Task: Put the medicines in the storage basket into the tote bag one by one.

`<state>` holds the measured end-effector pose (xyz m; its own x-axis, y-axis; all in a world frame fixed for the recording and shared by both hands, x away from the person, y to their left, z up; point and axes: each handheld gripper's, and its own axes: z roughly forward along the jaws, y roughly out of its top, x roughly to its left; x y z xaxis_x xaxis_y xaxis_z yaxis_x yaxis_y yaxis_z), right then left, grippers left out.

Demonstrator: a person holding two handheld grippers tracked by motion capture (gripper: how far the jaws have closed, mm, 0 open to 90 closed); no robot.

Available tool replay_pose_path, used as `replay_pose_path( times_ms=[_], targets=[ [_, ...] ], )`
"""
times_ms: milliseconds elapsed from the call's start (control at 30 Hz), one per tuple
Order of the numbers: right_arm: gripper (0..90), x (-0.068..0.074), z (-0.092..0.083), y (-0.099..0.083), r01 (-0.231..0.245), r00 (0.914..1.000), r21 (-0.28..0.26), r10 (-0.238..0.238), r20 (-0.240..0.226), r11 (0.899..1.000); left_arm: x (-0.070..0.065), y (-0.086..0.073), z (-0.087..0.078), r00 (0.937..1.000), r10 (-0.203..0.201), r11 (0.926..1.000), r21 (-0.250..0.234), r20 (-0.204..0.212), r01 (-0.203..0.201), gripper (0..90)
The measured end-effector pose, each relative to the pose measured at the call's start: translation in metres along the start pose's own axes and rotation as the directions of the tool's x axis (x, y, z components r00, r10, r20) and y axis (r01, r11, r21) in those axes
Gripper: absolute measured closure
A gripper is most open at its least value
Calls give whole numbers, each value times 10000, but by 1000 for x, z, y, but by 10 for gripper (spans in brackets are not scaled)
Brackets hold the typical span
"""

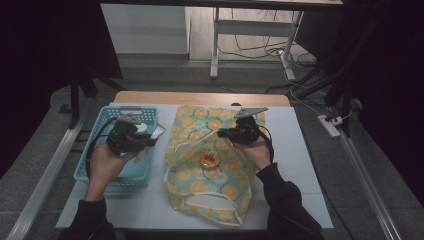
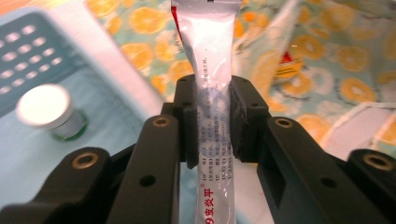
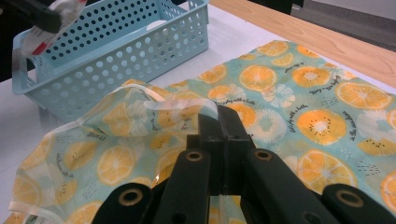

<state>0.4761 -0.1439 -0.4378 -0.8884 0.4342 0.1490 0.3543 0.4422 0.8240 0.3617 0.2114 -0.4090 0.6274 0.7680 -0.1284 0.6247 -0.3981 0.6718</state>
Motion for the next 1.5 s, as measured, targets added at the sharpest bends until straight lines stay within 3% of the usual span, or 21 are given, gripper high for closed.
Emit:
replay_pose_path(
  times_ms=[67, 167, 300, 567, 867, 1067, 1500],
  targets=[
    [900, 0, 0, 0, 14, 10000, -5, -14, 5, 10000, -9, 4, 3, 9993, 283, 9996, 32, 245, -284, 745],
    [900, 0, 0, 0, -5, 10000, -17, 5, 6, 10000, -20, 9, 10, 9942, 477, 9989, -96, 966, -470, 745],
    [900, 0, 0, 0, -7, 10000, -4, 7, 15, 10000, -33, 14, 18, 9884, 822, 9965, 12, 1275, -831, 745],
    [900, 0, 1, 0, -7, 10000, -6, 7, -6, 10000, -56, 22, 45, 9763, 1383, 9883, 417, 1662, -1470, 745],
    [900, 1, 1, 1, -17, 10000, -35, 17, -29, 10000, -77, 28, 80, 9659, 1650, 9794, 828, 1994, -1844, 745],
    [900, 1, 2, 1, 4, 10000, -56, -4, -17, 10000, -84, 29, 102, 9641, 1812, 9733, 1048, 1943, -2041, 745],
    [900, 4, 7, -1, 52, 10000, -16, -52, -42, 10000, -77, 26, 135, 9762, 1863, 9682, 1483, 1107, -2016, 744]
  ],
)
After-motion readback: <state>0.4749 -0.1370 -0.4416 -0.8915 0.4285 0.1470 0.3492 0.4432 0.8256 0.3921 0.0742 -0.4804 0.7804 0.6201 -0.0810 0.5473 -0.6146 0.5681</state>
